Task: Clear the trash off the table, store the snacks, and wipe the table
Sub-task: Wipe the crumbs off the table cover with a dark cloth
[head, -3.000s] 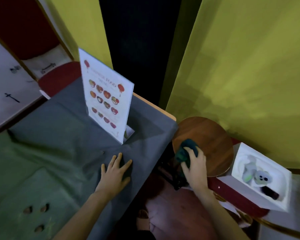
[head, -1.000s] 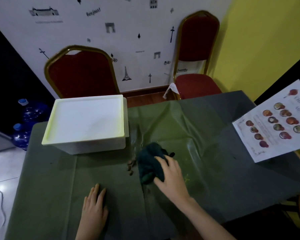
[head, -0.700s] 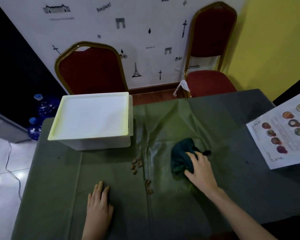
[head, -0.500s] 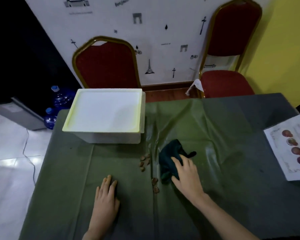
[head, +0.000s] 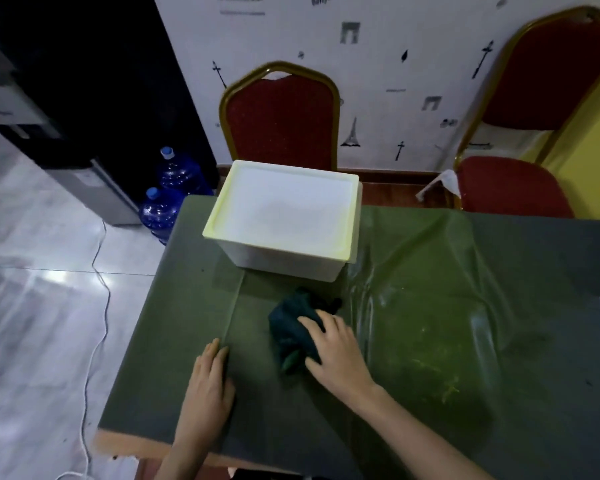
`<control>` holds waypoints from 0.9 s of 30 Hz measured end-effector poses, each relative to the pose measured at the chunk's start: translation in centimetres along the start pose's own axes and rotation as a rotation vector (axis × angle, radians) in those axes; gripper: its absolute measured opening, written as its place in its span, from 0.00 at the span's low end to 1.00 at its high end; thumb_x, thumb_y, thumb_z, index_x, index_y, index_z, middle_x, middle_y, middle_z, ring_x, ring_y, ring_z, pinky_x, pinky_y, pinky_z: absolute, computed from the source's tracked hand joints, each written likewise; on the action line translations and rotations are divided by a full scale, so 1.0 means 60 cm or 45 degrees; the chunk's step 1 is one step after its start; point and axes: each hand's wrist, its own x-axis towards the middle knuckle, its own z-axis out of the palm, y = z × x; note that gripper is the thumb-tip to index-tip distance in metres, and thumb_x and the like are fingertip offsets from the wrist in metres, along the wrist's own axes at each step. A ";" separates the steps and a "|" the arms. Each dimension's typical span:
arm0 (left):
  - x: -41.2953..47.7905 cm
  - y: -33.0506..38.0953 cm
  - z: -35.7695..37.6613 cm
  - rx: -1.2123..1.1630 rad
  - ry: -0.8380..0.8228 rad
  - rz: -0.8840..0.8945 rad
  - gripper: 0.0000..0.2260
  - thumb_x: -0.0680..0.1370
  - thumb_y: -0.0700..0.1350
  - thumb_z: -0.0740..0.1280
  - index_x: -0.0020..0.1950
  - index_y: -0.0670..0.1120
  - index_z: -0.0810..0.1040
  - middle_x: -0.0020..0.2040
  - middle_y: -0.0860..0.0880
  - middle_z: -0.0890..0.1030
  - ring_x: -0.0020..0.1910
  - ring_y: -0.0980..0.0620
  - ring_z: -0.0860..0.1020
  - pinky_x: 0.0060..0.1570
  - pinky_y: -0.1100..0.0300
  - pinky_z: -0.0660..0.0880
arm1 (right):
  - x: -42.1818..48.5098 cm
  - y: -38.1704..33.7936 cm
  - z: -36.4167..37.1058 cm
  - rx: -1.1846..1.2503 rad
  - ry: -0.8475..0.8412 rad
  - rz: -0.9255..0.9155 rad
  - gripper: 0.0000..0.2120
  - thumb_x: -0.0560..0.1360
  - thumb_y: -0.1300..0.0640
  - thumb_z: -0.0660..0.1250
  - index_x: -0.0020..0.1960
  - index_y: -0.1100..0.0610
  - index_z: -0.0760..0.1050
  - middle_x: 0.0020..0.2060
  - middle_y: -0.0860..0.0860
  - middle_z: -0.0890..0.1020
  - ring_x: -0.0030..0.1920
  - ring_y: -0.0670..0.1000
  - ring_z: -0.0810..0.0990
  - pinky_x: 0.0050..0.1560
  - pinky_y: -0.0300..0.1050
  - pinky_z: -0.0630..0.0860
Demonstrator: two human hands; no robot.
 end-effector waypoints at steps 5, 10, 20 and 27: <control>-0.003 -0.095 -0.035 0.109 -0.034 -0.019 0.26 0.71 0.50 0.54 0.62 0.37 0.74 0.65 0.35 0.73 0.63 0.35 0.72 0.65 0.48 0.62 | -0.049 0.063 -0.043 -0.083 0.177 0.403 0.32 0.68 0.54 0.73 0.69 0.55 0.67 0.65 0.57 0.72 0.63 0.58 0.71 0.63 0.54 0.71; -0.008 -0.137 -0.037 0.174 -0.108 0.120 0.26 0.70 0.49 0.54 0.62 0.37 0.74 0.65 0.36 0.73 0.63 0.35 0.72 0.65 0.46 0.66 | -0.142 0.095 -0.046 -0.159 0.167 0.899 0.32 0.67 0.53 0.75 0.68 0.57 0.68 0.62 0.60 0.74 0.60 0.61 0.73 0.58 0.56 0.74; -0.001 -0.172 -0.048 0.161 -0.138 0.345 0.25 0.70 0.49 0.56 0.61 0.39 0.75 0.64 0.36 0.75 0.64 0.42 0.66 0.72 0.61 0.45 | -0.110 -0.096 0.065 -0.057 0.232 1.129 0.32 0.70 0.48 0.72 0.69 0.55 0.64 0.64 0.58 0.70 0.61 0.58 0.71 0.59 0.51 0.72; 0.002 -0.197 -0.069 0.246 -0.250 0.454 0.26 0.66 0.48 0.56 0.62 0.42 0.76 0.64 0.41 0.77 0.62 0.45 0.74 0.73 0.59 0.43 | -0.037 -0.174 0.076 -0.036 0.249 0.866 0.31 0.72 0.51 0.70 0.71 0.52 0.63 0.67 0.55 0.68 0.66 0.56 0.68 0.64 0.51 0.69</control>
